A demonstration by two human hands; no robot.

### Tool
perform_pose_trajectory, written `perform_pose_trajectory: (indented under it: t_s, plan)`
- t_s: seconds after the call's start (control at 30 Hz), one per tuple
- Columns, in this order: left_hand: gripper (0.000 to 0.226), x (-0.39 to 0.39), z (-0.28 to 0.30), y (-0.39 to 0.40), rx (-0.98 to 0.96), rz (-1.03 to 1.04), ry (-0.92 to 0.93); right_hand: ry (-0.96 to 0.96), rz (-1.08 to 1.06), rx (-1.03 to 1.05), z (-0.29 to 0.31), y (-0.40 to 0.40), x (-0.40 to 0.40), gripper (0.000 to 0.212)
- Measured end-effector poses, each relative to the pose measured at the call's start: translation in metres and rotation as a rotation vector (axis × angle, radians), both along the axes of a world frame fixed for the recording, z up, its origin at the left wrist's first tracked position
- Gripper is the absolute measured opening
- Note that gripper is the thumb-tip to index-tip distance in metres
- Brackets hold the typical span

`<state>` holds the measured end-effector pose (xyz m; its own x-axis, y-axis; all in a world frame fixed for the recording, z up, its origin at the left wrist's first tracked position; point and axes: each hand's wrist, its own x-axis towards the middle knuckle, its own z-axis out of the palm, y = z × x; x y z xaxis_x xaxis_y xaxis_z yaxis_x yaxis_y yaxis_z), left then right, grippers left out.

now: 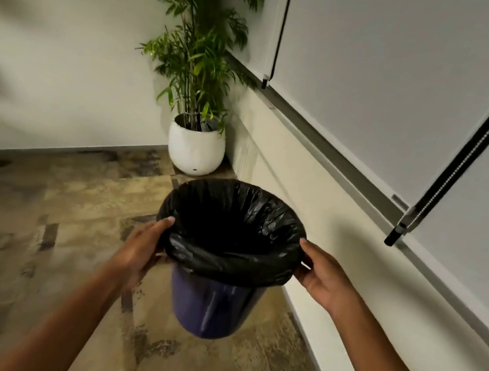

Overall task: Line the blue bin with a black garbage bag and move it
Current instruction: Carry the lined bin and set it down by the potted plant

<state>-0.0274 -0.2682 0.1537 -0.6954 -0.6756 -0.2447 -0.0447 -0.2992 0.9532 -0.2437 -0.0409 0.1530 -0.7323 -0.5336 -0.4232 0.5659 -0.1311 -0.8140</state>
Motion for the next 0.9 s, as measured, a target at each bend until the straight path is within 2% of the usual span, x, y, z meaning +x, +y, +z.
perform_pose_trajectory:
  t_s: [0.2, 0.3, 0.43, 0.7, 0.9]
  plan:
    - [0.023, -0.012, 0.040, -0.045, -0.048, -0.026, 0.040, 0.001, 0.012, -0.018, 0.042, -0.043, -0.007, 0.006]
    - [0.022, -0.028, 0.042, -0.070, -0.052, -0.043, 0.044, -0.026, 0.043, -0.026, 0.045, -0.065, -0.025, 0.016]
    - [0.025, -0.062, 0.026, -0.108, -0.026, -0.075, 0.008, -0.048, 0.062, -0.009, 0.030, -0.100, -0.063, 0.018]
    - [0.036, -0.188, -0.037, -0.212, 0.013, -0.109, -0.149, -0.036, 0.113, 0.009, -0.030, -0.197, -0.200, 0.014]
    - [0.037, -0.277, -0.037, -0.278, 0.002, -0.107, -0.207, 0.034, 0.185, 0.004, -0.020, -0.281, -0.306, 0.028]
